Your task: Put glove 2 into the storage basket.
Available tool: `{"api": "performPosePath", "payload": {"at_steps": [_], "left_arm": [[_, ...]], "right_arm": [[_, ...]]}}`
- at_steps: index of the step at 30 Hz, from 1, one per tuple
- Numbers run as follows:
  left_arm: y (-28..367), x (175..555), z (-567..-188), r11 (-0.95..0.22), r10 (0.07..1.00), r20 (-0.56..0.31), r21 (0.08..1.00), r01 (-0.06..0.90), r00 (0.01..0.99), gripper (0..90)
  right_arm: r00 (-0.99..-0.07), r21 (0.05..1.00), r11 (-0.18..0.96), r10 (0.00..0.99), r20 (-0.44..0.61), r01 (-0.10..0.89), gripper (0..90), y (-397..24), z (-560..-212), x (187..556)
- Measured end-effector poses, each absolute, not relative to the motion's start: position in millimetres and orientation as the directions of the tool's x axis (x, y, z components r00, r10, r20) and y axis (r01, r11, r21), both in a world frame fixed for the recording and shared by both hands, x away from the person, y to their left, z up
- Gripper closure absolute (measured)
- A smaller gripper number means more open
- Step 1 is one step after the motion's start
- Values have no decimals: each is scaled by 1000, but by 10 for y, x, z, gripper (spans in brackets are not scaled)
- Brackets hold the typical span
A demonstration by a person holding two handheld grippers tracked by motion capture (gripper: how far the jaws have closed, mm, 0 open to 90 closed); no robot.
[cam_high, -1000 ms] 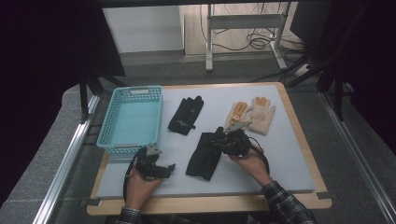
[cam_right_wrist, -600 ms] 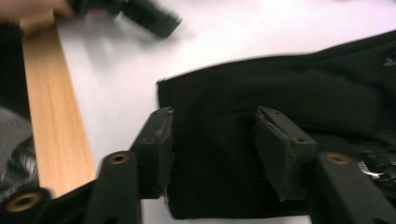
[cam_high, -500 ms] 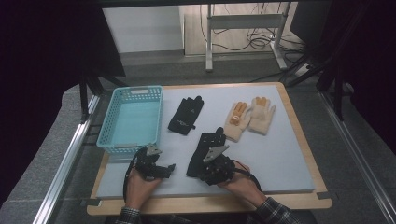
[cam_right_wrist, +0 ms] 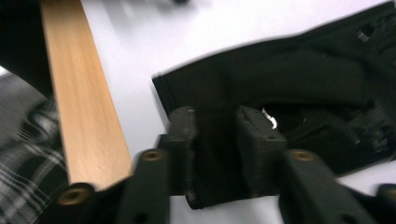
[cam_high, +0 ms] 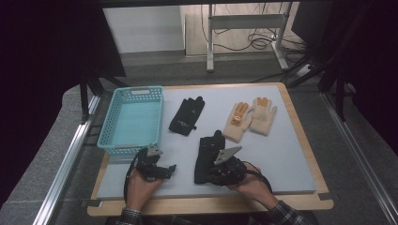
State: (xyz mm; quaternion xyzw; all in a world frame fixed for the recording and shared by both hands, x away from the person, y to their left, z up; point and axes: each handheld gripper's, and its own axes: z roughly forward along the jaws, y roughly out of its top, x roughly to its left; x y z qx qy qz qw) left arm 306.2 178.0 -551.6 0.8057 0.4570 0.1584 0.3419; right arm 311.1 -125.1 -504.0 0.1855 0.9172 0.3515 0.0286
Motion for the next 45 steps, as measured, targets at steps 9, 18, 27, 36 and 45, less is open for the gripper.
{"api": "performPosePath", "payload": {"at_steps": [9, 18, 27, 36, 45], "left_arm": [[1782, 3063, -5516, -350, 844, -56, 696, 627, 534, 36], [1782, 3064, -5518, -349, 844, -57, 696, 627, 533, 36], [1782, 3064, -5517, -347, 844, -60, 696, 628, 533, 35], [1782, 3065, -5518, -348, 843, -61, 697, 628, 534, 34], [1780, 3063, -5519, -348, 844, -58, 698, 626, 534, 34]], "right_arm": [[-863, 722, 562, 495, 97, 404, 502, -1184, -4876, 3745], [-807, 731, 510, 582, 95, 454, 495, -766, -4878, 4472], [-750, 708, 493, 657, 78, 506, 412, -428, -5000, 5003], [-727, 694, 486, 682, 78, 531, 286, -192, -5198, 5304], [-749, 677, 550, 663, 2, 489, 571, -98, -5298, 5294]]}}
